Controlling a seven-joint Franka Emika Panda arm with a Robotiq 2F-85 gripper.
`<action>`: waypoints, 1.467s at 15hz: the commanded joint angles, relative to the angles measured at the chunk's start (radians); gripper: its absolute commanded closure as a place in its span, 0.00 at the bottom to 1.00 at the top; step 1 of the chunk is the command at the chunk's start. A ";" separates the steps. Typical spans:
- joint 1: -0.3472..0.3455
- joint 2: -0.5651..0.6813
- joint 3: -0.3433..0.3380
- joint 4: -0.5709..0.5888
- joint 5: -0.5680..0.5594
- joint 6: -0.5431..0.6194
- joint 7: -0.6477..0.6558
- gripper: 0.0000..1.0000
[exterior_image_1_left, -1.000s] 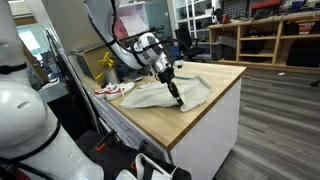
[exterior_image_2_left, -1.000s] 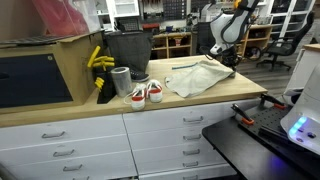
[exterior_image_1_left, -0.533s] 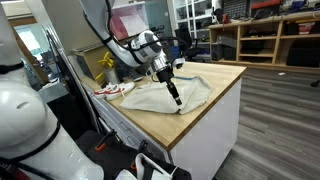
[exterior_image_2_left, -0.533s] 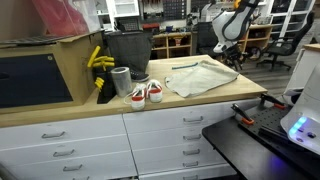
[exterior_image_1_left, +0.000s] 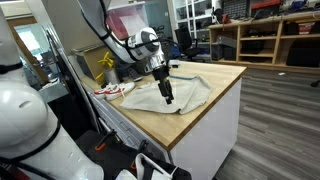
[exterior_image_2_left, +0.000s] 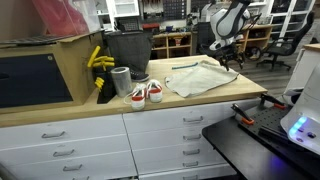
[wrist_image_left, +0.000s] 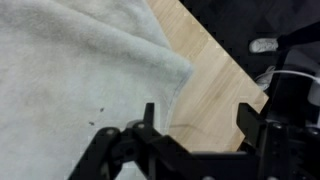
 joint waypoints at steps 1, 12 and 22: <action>0.009 0.106 0.004 0.135 0.114 -0.010 0.117 0.00; -0.108 0.417 -0.032 0.584 0.322 0.009 0.382 0.00; -0.088 0.504 -0.066 0.700 0.268 0.000 0.843 0.66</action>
